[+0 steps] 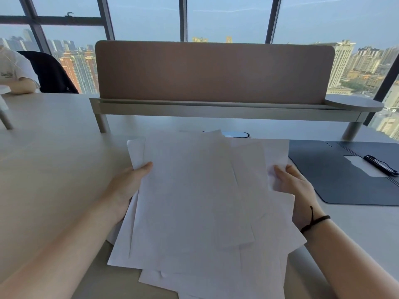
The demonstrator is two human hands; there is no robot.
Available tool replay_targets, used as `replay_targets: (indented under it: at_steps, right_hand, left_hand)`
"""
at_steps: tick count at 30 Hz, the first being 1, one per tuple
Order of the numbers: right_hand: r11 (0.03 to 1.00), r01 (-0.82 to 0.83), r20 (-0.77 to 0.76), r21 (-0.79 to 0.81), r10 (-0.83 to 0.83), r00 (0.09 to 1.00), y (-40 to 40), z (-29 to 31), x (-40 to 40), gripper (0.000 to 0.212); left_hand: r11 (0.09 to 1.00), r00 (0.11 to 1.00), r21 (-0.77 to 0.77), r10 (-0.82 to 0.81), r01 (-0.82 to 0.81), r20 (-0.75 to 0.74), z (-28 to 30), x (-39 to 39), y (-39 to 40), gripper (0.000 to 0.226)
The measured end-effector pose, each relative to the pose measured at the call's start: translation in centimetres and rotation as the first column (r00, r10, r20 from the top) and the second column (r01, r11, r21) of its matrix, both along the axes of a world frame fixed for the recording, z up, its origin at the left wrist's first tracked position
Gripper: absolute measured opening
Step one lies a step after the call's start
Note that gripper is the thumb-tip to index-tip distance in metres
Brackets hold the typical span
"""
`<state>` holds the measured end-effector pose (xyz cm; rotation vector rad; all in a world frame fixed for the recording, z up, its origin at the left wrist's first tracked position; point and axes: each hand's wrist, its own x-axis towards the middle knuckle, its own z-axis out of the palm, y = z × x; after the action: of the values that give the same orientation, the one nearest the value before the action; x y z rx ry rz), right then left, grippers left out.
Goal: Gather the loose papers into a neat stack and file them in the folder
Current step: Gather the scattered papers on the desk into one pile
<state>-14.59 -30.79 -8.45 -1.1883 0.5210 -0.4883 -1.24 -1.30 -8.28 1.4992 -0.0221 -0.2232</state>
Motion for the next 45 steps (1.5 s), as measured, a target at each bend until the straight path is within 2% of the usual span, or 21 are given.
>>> replay_targets:
  at_steps: [2,5,8,11,12,14,16,17,20,23,25,27,28,29,32,37,40,45]
  right_hand:
    - [1.0,0.005,-0.002,-0.02,-0.006,1.0,0.3,0.0,0.1,0.012]
    - [0.998,-0.049,0.053,0.041,0.046,0.998,0.7,0.1,0.1,0.009]
    - [0.994,-0.111,0.016,0.014,0.111,0.994,1.1,0.4,-0.1,0.007]
    - [0.971,-0.232,-0.099,-0.058,0.226,0.969,1.3,0.5,-0.1,0.017]
    - [0.965,-0.256,-0.12,-0.06,0.248,0.961,1.4,0.5,-0.1,0.02]
    - [0.964,-0.258,-0.135,-0.058,0.249,0.959,1.5,0.4,0.1,0.023]
    - [0.973,-0.225,-0.111,-0.05,0.219,0.97,1.5,0.4,0.2,0.018]
    - [0.978,-0.203,-0.087,-0.04,0.199,0.976,1.4,0.4,0.3,0.015]
    - [0.988,-0.155,-0.002,0.025,0.155,0.988,1.3,0.2,0.6,0.014]
    - [0.984,-0.164,0.003,0.067,0.164,0.986,1.3,0.1,0.6,0.012]
    - [0.981,-0.184,-0.023,0.052,0.186,0.982,1.4,0.1,0.4,0.016]
    - [0.978,-0.208,-0.036,0.021,0.208,0.977,1.4,0.0,0.2,0.02]
    - [0.974,-0.226,-0.034,0.02,0.226,0.973,1.3,-0.1,0.2,0.021]
    - [0.968,-0.248,-0.026,0.037,0.249,0.968,1.3,-0.2,0.2,0.02]
    - [0.959,-0.264,0.017,0.108,0.263,0.965,1.4,-0.1,0.3,0.015]
    - [0.946,-0.228,0.041,0.229,0.224,0.974,1.4,0.0,0.3,0.019]
    - [0.92,-0.226,0.006,0.321,0.237,0.972,1.6,-0.6,0.4,0.019]
    - [0.82,-0.305,0.157,0.484,0.262,0.952,1.8,0.1,0.1,0.035]
  left_hand:
    - [0.999,0.999,0.043,-0.014,0.012,0.036,0.1,-0.1,0.0,0.014]
    - [0.99,0.994,0.143,-0.022,0.006,0.105,-0.1,-0.2,0.0,0.017]
    - [0.96,0.97,0.274,-0.008,-0.061,0.245,-0.7,-0.1,0.1,0.01]
    - [0.828,0.859,0.506,-0.062,-0.239,0.508,-1.4,0.3,0.2,0.037]
    - [0.797,0.815,0.528,-0.082,-0.292,0.574,-1.6,0.3,0.2,0.042]
    - [0.81,0.773,0.5,-0.093,-0.308,0.627,-1.4,-0.1,-0.1,0.033]
    - [0.891,0.804,0.388,-0.046,-0.235,0.593,-0.9,-0.6,-0.5,0.011]
    - [0.929,0.844,0.316,-0.007,-0.192,0.536,-1.0,-0.6,-0.6,0.009]
    - [0.982,0.957,0.166,0.035,-0.086,0.287,-1.2,0.1,-0.5,0.028]
    - [0.994,0.995,0.039,-0.099,0.098,0.031,-1.0,-0.1,-0.3,0.039]
    - [0.977,0.978,0.044,-0.21,0.21,-0.01,-0.7,-0.8,-0.3,0.045]
    - [0.96,0.961,0.037,-0.277,0.276,-0.003,-0.8,-1.2,-0.5,0.065]
    - [0.962,0.962,0.014,-0.272,0.272,-0.008,-0.9,-1.3,-0.7,0.068]
    - [0.973,0.973,-0.016,-0.229,0.229,-0.017,-1.1,-1.1,-1.0,0.06]
    - [0.993,0.996,-0.116,-0.024,0.014,-0.083,-1.1,-0.1,-1.1,0.04]
    - [0.928,0.967,-0.312,0.144,-0.206,-0.21,-1.9,2.2,0.4,0.041]
    - [0.89,0.961,-0.381,0.18,-0.25,-0.21,-1.8,2.3,0.4,0.039]
    - [0.845,0.969,-0.481,0.164,-0.233,-0.183,-1.6,1.9,0.1,0.038]
